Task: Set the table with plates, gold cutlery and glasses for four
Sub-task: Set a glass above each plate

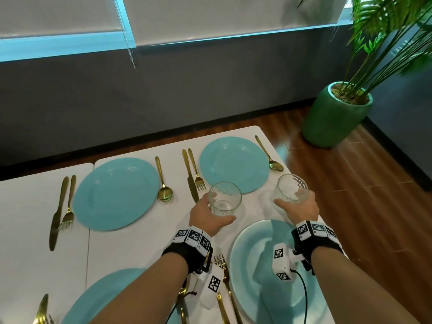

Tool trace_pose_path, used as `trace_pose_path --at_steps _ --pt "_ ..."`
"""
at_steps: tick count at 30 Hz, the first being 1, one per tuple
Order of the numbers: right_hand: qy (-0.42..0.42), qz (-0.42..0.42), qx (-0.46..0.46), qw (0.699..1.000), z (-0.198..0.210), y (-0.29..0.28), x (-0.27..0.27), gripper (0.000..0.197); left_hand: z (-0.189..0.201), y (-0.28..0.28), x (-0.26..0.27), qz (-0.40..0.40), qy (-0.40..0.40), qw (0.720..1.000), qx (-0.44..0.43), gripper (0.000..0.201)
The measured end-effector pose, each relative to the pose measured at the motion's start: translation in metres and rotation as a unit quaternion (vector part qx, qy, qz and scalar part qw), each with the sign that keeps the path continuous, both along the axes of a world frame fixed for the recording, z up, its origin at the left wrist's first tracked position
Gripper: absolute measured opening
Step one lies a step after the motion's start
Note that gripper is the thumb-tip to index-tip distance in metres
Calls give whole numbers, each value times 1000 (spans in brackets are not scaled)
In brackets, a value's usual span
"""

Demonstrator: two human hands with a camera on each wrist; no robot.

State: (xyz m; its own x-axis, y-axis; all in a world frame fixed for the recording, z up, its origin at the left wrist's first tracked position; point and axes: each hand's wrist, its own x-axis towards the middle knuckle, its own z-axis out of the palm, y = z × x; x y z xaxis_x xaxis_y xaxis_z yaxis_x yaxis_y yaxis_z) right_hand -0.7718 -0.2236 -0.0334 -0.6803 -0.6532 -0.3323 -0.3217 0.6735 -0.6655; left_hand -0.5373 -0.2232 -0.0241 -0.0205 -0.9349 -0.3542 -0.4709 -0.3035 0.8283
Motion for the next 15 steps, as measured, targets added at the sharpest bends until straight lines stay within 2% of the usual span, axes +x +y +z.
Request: trace_pose_path --at_steps 3,15 --pt "9 17 19 1000 0 6 -3 103 -3 2 -6 -14 -7 1000 7 78" --pt "11 57 6 998 13 25 -13 118 -15 7 -18 -45 -41 998 17 84"
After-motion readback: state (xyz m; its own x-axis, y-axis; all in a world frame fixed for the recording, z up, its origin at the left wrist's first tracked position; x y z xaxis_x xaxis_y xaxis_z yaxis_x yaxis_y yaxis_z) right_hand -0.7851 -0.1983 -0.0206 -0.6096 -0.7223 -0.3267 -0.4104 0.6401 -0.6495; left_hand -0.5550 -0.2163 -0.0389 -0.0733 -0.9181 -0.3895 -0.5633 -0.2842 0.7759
